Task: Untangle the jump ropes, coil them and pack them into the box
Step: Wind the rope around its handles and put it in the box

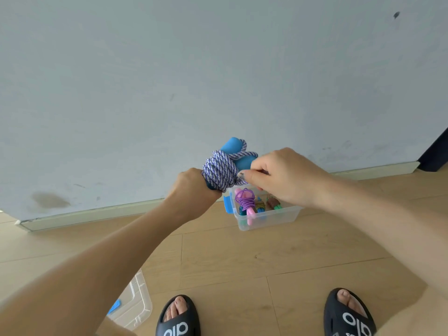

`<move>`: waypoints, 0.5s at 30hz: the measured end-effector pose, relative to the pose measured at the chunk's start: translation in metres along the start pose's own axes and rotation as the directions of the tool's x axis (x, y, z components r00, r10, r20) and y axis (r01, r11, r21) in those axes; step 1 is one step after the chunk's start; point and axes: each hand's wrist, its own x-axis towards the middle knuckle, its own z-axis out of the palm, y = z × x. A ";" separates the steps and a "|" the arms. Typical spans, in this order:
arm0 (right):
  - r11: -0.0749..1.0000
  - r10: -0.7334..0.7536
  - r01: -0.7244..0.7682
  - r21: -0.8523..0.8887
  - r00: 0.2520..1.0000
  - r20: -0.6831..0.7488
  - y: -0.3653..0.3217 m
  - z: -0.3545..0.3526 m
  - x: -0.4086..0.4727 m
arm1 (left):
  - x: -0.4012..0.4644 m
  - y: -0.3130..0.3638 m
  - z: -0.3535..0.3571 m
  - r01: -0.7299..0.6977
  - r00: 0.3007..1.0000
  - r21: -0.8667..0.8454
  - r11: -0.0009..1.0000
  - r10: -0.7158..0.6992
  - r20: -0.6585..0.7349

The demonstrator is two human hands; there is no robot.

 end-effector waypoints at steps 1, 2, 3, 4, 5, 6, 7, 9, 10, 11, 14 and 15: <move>0.998 -0.032 0.031 -0.047 0.999 -0.033 -0.002 -0.004 0.001 | -0.002 0.001 0.002 -0.020 1.000 0.038 0.999 0.020 0.005; 0.997 -0.053 0.049 -0.067 0.997 -0.062 -0.001 -0.006 0.002 | -0.004 0.001 0.004 -0.039 0.999 0.063 0.997 0.039 0.004; 0.997 -0.062 0.057 -0.056 0.994 -0.093 0.000 -0.008 0.003 | -0.005 0.001 0.005 -0.058 0.998 0.071 0.996 0.058 -0.001; 0.998 -0.060 0.058 -0.020 0.991 -0.123 0.004 -0.008 0.005 | -0.006 0.001 0.005 -0.075 0.997 0.067 0.995 0.076 -0.010; 0.998 -0.052 0.057 0.027 0.986 -0.157 0.008 -0.008 0.006 | -0.007 0.002 0.005 -0.091 0.996 0.067 0.994 0.092 -0.020; 0.996 -0.039 0.054 0.074 0.981 -0.191 0.012 -0.006 0.008 | -0.008 0.001 0.005 -0.111 0.993 0.078 0.991 0.113 -0.027; 0.992 -0.026 0.052 0.114 0.975 -0.220 0.015 -0.003 0.009 | -0.009 0.001 0.005 -0.135 0.990 0.098 0.986 0.138 -0.024; 0.984 -0.018 0.062 0.164 0.966 -0.259 0.018 0.004 0.009 | -0.013 0.000 0.008 -0.200 0.980 0.123 0.972 0.200 0.008; 0.983 -0.024 0.072 0.167 0.961 -0.275 0.017 0.007 0.009 | -0.016 0.001 0.011 -0.236 0.972 0.115 0.965 0.235 0.026; 0.985 -0.031 0.079 0.151 0.955 -0.295 0.016 0.010 0.009 | -0.018 0.002 0.012 -0.271 0.963 0.103 0.957 0.267 0.047; 0.994 -0.051 0.083 0.067 0.922 -0.384 0.009 0.012 0.010 | -0.022 0.007 0.011 -0.330 0.942 0.089 0.940 0.323 0.090; 0.993 -0.057 0.094 0.069 0.910 -0.410 0.007 0.011 0.010 | -0.023 0.009 0.008 -0.337 0.940 0.062 0.940 0.331 0.082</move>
